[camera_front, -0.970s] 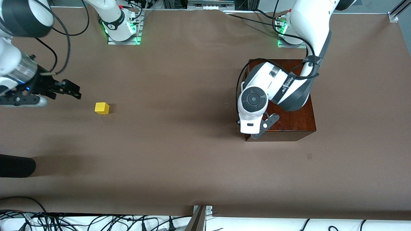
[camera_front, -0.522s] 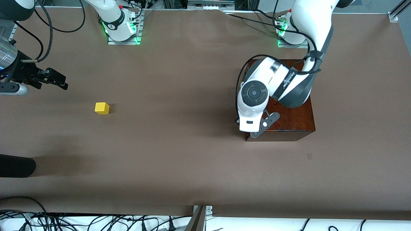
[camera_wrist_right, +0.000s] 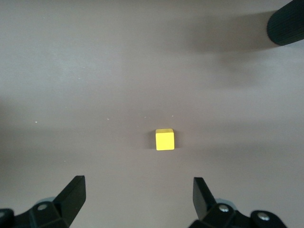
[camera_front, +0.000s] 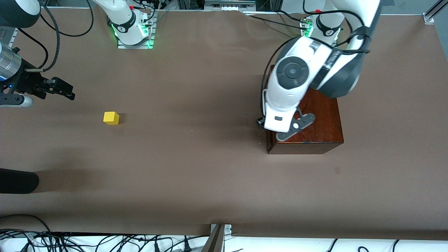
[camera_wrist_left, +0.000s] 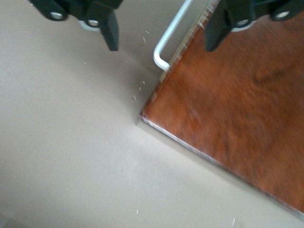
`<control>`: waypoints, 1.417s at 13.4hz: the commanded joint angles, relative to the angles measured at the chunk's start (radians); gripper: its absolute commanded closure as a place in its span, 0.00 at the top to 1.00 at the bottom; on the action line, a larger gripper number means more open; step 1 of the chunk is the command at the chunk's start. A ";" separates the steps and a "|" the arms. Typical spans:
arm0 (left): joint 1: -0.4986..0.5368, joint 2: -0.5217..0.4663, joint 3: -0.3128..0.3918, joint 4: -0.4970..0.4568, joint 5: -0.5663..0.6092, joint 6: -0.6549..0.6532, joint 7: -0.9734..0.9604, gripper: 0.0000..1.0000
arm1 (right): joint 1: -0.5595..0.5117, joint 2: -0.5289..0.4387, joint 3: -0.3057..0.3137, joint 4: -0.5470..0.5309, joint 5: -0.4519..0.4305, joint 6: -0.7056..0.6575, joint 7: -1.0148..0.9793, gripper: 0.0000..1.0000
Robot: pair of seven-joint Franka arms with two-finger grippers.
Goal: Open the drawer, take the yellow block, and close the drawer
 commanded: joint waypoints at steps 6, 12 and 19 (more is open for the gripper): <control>0.194 -0.144 -0.006 -0.025 -0.001 -0.047 0.457 1.00 | -0.016 0.015 0.016 0.030 -0.019 -0.019 0.016 1.00; 0.343 -0.235 -0.006 -0.032 -0.007 -0.120 0.754 1.00 | -0.016 0.014 0.014 0.033 -0.019 -0.018 0.017 1.00; 0.440 -0.453 -0.014 -0.325 -0.019 -0.061 0.841 1.00 | -0.016 0.015 -0.003 0.049 -0.013 -0.024 0.018 1.00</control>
